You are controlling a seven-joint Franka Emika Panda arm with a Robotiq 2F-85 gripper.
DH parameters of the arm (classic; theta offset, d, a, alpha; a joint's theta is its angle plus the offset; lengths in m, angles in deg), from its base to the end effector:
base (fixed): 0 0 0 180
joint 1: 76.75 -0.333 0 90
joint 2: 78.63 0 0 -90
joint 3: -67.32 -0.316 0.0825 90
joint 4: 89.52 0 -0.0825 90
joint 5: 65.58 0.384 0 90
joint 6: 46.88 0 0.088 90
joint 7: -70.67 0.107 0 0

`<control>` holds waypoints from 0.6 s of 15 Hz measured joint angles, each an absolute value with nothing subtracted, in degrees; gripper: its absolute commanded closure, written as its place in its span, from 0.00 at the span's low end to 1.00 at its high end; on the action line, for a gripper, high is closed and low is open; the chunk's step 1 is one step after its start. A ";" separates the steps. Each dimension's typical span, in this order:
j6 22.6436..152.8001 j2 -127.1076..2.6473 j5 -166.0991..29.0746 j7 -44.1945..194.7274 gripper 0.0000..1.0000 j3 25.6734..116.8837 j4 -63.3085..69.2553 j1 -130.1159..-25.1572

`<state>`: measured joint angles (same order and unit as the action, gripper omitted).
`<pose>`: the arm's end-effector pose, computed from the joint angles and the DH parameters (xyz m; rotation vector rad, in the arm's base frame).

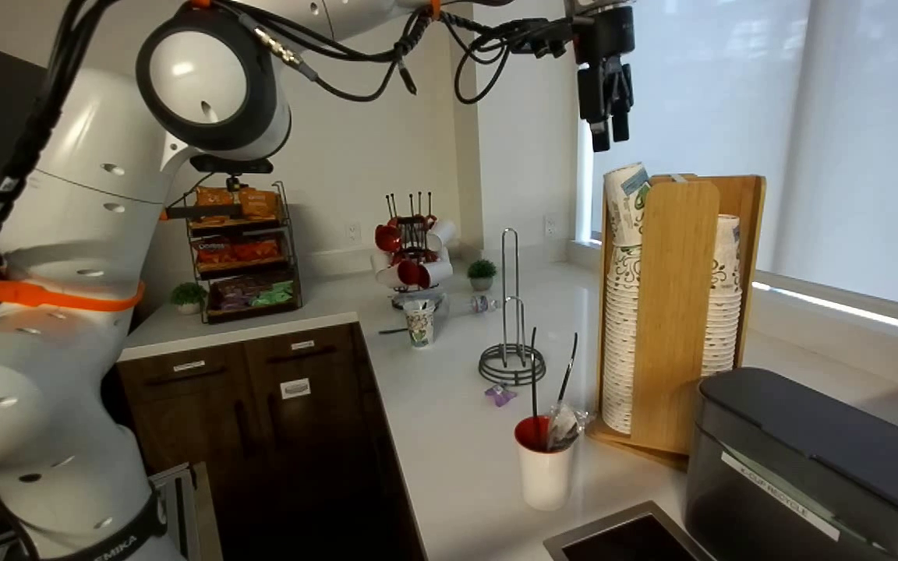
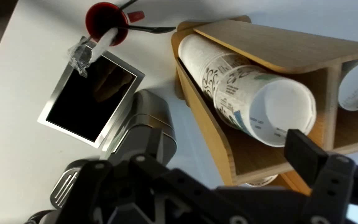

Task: Put the cup on the left, on one of the stacks

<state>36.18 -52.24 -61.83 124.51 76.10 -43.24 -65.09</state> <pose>0.6330 -0.1911 0.6852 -2.4869 1.8140 -0.2750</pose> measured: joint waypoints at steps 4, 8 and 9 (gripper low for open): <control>35.96 -51.59 -61.77 124.72 0.00 76.12 -43.25 -64.99; 36.37 -51.09 -62.08 124.49 0.00 76.16 -43.13 -65.00; 36.57 -50.75 -62.08 124.39 0.00 76.19 -43.12 -64.97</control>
